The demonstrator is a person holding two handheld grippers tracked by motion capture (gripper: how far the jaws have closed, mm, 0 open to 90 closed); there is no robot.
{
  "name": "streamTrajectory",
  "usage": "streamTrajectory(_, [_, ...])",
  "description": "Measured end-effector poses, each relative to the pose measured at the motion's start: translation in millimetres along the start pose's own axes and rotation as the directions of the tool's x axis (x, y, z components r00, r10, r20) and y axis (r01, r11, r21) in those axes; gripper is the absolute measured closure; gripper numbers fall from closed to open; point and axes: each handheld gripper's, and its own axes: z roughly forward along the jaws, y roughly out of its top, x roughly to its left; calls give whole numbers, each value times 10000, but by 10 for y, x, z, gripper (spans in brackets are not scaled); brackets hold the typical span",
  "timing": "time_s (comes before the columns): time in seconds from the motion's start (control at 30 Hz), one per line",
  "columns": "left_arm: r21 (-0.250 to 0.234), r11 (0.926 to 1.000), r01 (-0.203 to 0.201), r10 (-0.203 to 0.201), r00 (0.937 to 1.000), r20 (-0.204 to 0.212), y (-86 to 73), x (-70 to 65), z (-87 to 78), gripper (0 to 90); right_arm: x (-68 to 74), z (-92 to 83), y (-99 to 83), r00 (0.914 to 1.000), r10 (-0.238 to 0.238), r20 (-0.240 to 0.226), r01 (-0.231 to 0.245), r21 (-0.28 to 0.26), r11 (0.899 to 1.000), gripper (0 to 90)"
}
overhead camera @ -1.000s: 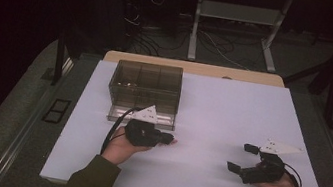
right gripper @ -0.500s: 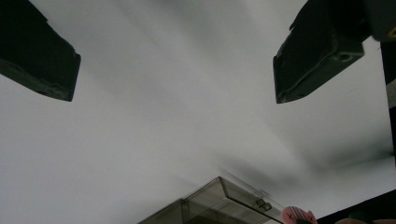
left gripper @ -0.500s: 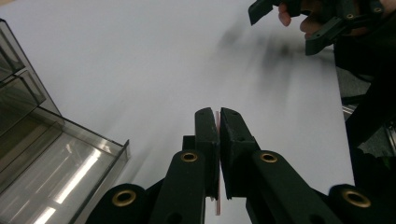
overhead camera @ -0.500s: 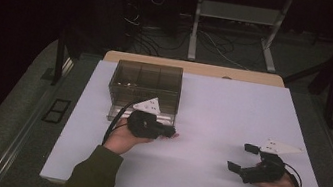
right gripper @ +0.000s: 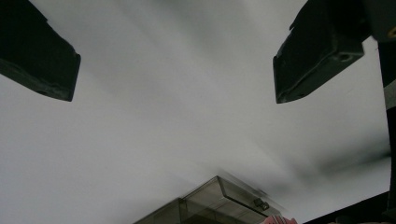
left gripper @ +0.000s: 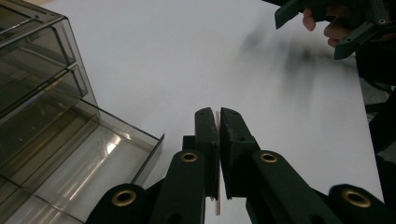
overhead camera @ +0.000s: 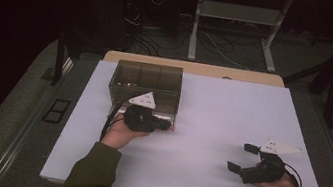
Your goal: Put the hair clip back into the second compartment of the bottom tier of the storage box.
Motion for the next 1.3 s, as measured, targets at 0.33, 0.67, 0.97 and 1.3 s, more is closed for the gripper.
streamTrajectory(0.33, [-219,9997,93,-103,9990,-434,9,58,-85,856,-3,1,0,10000,-23,-12,23,2,10000,2])
streamTrajectory(0.67, [-436,9984,365,-409,9936,-1055,-28,157,-192,856,-3,-2,-1,10000,-20,-5,21,12,10000,2])
streamTrajectory(0.97, [-725,9956,602,-718,9828,-1703,-85,247,-290,856,-3,-5,-2,10000,-29,4,29,-6,10000,2])
streamTrajectory(1.3, [-921,9922,840,-1027,9696,-2219,-162,340,-384,856,-3,-10,-3,10000,-46,2,46,-22,10000,2])
